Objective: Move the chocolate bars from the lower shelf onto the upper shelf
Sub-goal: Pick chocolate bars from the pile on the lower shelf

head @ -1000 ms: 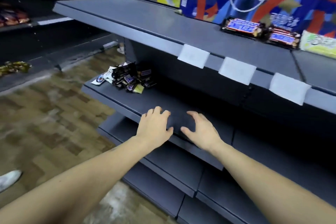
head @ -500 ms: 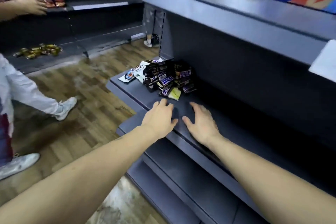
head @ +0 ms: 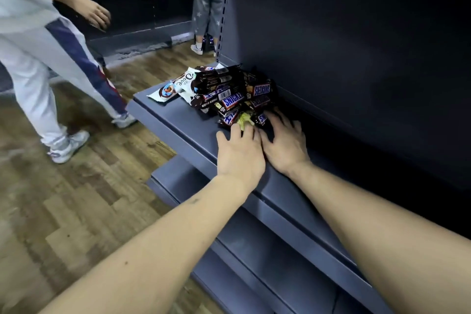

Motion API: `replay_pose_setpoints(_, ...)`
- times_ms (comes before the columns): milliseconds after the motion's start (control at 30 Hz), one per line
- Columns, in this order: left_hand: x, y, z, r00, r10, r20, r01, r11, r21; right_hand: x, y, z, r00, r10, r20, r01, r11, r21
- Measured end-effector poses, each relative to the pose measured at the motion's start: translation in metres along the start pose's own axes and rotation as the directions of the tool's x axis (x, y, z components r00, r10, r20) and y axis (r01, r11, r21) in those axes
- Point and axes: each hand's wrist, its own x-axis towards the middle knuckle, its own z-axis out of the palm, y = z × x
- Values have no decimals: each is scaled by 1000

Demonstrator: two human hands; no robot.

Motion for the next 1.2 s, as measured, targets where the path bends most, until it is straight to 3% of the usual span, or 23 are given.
replay_pose_setpoints(233,-28,14,-16,999,40,-3,-41,993,-112,-56,5,-15,987,100,-129,-71,974,215)
replay_pose_setpoints(567,-89,71,-45,985,132,107,-113,978,-174,-156,40,-51,928,305,-214,-255,939,230)
replay_pose_setpoints(800,-101,83,-52,935,354,36,-286,808,-516,-214,74,-84,887,431,-167,-376,883,282)
replay_pose_setpoints(933,-92,71,-40,933,357,-40,-330,808,-487,-226,81,-91,878,451,-161,-385,865,321)
replay_pose_setpoints(1067,-84,56,-31,963,265,46,-225,888,-401,-227,81,-97,883,453,-118,-389,850,355)
replay_pose_setpoints(1200,-82,53,-31,956,278,94,-223,897,-382,-227,80,-99,894,440,-89,-389,858,335)
